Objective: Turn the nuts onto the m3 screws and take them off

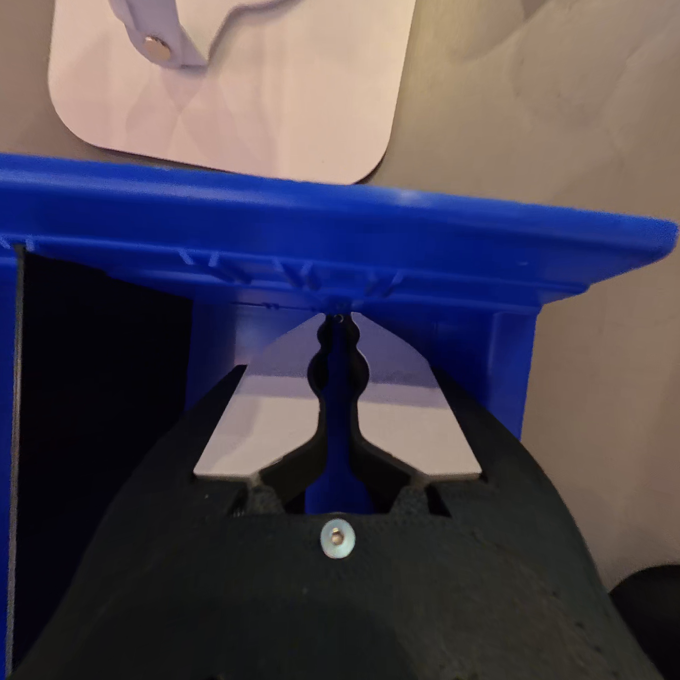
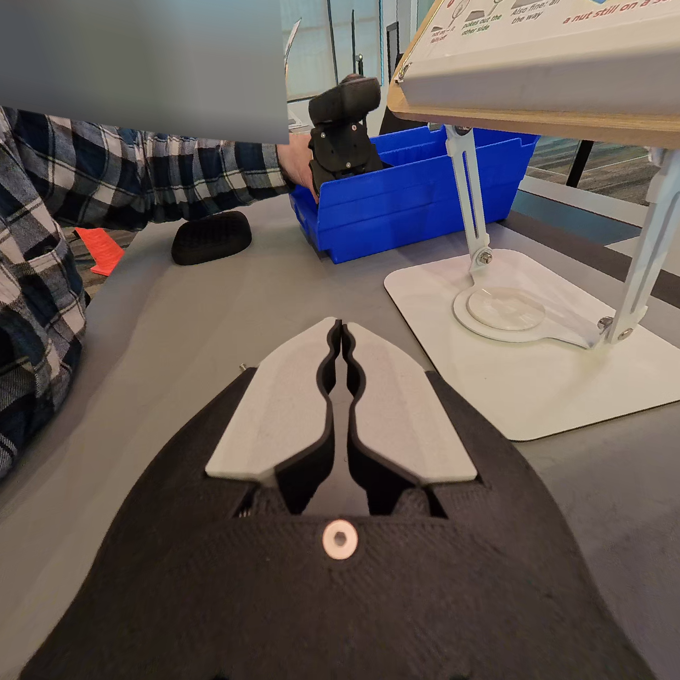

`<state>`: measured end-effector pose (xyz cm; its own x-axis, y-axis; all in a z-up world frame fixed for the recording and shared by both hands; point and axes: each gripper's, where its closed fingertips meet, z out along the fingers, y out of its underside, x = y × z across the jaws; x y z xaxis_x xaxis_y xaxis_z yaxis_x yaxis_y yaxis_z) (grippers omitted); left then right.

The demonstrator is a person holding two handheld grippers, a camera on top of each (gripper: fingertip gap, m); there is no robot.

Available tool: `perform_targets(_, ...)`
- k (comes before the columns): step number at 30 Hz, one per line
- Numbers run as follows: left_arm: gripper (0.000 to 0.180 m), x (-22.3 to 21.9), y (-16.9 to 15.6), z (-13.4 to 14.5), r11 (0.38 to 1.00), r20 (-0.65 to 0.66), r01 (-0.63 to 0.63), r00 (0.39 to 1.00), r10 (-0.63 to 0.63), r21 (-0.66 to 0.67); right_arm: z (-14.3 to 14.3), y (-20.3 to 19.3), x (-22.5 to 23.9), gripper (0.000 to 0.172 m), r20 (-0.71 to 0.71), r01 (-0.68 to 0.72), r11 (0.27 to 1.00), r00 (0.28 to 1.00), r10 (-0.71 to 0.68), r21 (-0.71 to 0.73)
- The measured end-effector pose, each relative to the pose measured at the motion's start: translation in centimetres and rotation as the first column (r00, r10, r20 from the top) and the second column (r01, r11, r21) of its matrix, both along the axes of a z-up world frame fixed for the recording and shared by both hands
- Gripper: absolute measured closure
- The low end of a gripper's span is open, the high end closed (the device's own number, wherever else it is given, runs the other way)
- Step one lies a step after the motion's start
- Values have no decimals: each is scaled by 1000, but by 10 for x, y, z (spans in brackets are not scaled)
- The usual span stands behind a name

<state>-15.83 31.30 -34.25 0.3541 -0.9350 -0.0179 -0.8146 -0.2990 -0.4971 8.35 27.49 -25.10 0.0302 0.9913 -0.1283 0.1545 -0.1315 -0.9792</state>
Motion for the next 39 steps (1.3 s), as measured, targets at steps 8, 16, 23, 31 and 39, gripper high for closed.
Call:
perform_targets(8, 175, 1, 0, 0, 1000, 10, 14, 1000, -14, 13, 0, -1, 0, 171, 2, -4, 1000, 1000, 4, 0)
perform_targets(16, 180, 0, 0, 9, 1000, 40, -18, 999, 17, 20, 0, -2, 0, 171, 4, -8, 1000, 1000, 8, 1)
perform_targets(23, 180, -4, 0, 0, 1000, -27, 3, 1000, -2, 16, 0, -3, 0, 171, 5, -10, 1000, 1000, 10, 3)
perform_targets(31, 175, 2, 0, 0, 1000, 22, 18, 1000, -18, -1, 0, -3, 0, 171, 6, -14, 1000, 1000, 14, 4)
perform_targets(39, 175, 3, -1, 0, 1000, 6, 15, 1000, -15, -8, -1, -5, 0, 171, 10, -18, 1000, 1000, 18, 8)
